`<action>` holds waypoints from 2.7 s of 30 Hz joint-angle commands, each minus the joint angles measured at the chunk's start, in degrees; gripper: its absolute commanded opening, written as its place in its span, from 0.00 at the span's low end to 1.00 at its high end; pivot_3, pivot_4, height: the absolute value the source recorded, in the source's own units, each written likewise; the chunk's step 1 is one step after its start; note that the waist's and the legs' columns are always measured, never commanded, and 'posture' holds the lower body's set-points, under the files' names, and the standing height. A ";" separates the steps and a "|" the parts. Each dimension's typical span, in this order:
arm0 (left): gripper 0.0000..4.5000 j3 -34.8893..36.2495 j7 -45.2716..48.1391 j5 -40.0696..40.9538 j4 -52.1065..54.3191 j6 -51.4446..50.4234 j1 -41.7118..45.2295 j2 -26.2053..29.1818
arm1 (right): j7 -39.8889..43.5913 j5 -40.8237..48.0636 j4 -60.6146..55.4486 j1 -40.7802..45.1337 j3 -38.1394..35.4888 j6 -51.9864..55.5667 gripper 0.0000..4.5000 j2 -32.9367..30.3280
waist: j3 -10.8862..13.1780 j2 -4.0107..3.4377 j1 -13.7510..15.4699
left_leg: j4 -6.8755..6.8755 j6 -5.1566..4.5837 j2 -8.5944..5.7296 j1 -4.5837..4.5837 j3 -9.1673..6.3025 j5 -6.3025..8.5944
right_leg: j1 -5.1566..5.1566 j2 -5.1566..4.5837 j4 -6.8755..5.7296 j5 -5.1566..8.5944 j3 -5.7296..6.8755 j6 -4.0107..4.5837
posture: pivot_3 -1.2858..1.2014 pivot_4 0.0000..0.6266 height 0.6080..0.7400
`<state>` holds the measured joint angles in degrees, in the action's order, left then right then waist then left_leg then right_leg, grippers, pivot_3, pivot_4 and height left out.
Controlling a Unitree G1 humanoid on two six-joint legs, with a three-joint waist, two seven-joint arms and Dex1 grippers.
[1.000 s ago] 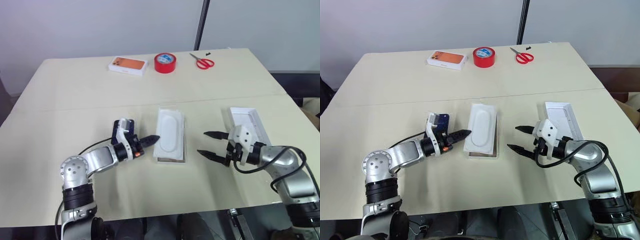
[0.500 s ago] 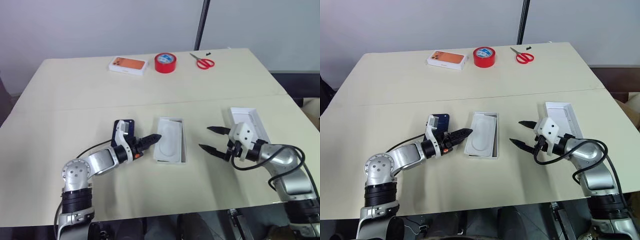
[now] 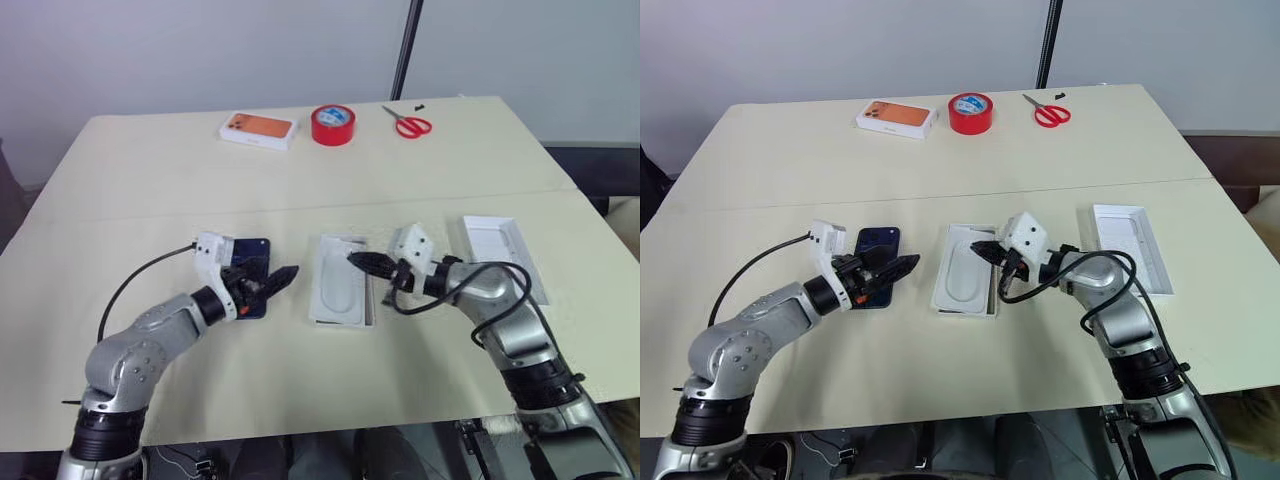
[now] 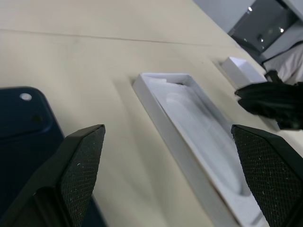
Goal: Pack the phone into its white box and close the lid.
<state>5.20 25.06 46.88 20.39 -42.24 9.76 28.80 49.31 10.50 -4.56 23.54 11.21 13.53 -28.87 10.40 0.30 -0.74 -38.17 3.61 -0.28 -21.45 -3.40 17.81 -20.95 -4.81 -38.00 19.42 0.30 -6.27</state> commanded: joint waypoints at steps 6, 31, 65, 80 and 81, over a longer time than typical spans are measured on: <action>1.00 -0.62 8.32 -10.18 3.67 11.82 -4.87 3.13 | 1.14 -15.80 6.19 4.50 11.99 -6.70 0.01 -2.33 | 0.00 0.00 -0.21 | 0.05 -0.04 0.03 -0.04 0.10 0.02 | -0.12 -0.03 0.00 0.00 -0.04 0.00 | 0.52 0.24 1.00; 1.00 -1.33 5.92 -12.32 6.22 10.44 -3.99 0.58 | -1.40 -23.34 15.89 6.68 12.06 -20.63 0.01 -1.19 | -0.01 0.00 -0.18 | 0.02 -0.04 0.10 0.06 0.04 0.02 | -0.01 0.05 -0.05 -0.02 -0.02 0.03 | 0.52 0.24 1.00; 1.00 8.01 22.00 -1.04 -32.90 -16.24 10.25 15.25 | -2.71 -26.63 13.08 19.31 20.66 2.31 0.01 13.22 | 0.01 -0.02 -0.45 | 0.06 0.05 0.02 -0.14 0.05 -0.04 | -0.39 0.12 -0.19 -0.04 -0.02 0.06 | 0.52 0.24 1.00; 1.00 1.19 20.03 -4.88 -34.52 -28.39 12.37 8.64 | -1.53 -27.61 24.34 23.76 22.29 2.49 0.01 21.15 | -0.32 -0.32 -0.14 | 0.06 0.12 0.00 0.02 -0.03 -0.10 | -0.26 0.07 -0.33 -0.04 0.00 0.06 | 0.52 0.24 1.00; 1.00 0.72 19.45 -5.26 -34.21 -29.63 12.55 8.42 | -2.07 -28.67 24.31 23.71 22.82 1.77 0.01 20.70 | -0.38 -0.37 -0.14 | 0.06 0.11 0.01 0.02 -0.03 -0.10 | -0.27 0.05 -0.33 -0.04 -0.01 0.06 | 0.52 0.24 1.00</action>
<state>12.21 45.13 42.20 -12.67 -65.69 25.41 39.32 48.05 -16.54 19.93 46.32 33.10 16.38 -8.01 10.02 -0.07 -0.88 -38.11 3.72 -0.28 -21.43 -3.43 17.71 -21.23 -4.77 -38.32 19.39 0.29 -6.21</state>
